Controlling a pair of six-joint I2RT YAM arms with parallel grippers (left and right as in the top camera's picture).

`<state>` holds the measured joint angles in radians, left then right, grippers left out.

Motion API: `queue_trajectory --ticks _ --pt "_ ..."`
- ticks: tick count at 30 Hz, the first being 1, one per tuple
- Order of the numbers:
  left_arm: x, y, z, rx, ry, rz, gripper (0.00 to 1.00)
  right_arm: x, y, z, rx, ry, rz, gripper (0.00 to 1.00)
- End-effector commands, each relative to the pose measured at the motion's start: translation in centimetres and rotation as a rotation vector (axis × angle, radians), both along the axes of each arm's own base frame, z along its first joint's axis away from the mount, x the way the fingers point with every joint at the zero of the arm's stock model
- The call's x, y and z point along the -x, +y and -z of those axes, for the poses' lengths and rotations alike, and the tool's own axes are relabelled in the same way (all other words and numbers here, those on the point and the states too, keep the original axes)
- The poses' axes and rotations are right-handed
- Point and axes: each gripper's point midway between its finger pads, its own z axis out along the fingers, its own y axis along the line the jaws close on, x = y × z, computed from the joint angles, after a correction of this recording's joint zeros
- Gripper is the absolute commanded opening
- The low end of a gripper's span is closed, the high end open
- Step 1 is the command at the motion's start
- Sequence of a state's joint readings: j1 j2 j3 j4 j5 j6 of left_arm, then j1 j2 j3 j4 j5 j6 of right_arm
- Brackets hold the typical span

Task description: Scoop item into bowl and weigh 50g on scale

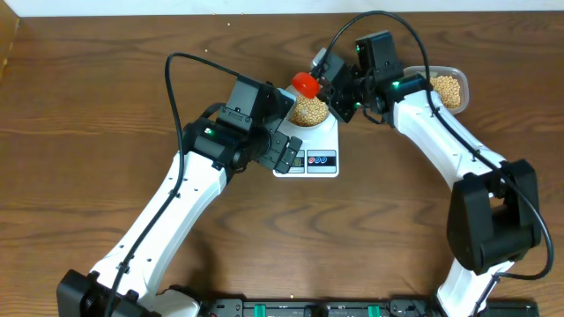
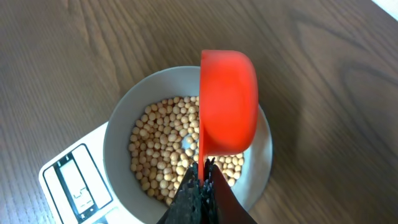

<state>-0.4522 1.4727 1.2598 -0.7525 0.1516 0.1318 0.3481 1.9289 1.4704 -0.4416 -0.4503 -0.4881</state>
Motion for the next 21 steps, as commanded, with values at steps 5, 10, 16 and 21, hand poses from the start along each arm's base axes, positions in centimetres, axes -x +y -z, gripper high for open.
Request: queue_trajectory --ticks 5,10,16,21 --pt "-0.1 0.2 0.2 -0.005 0.006 0.000 0.98 0.8 1.7 1.4 -0.006 0.022 -0.056 0.01" --pt "-0.1 0.2 0.2 -0.005 0.006 0.000 0.98 1.0 1.8 2.3 0.004 0.046 -0.060 0.01" --pt "-0.1 0.2 0.2 -0.005 0.006 0.000 0.98 0.9 1.1 2.9 0.045 0.047 -0.035 0.01" --pt "-0.1 0.2 0.2 -0.005 0.007 0.000 0.98 0.9 0.6 3.2 0.078 0.045 -0.030 0.01"
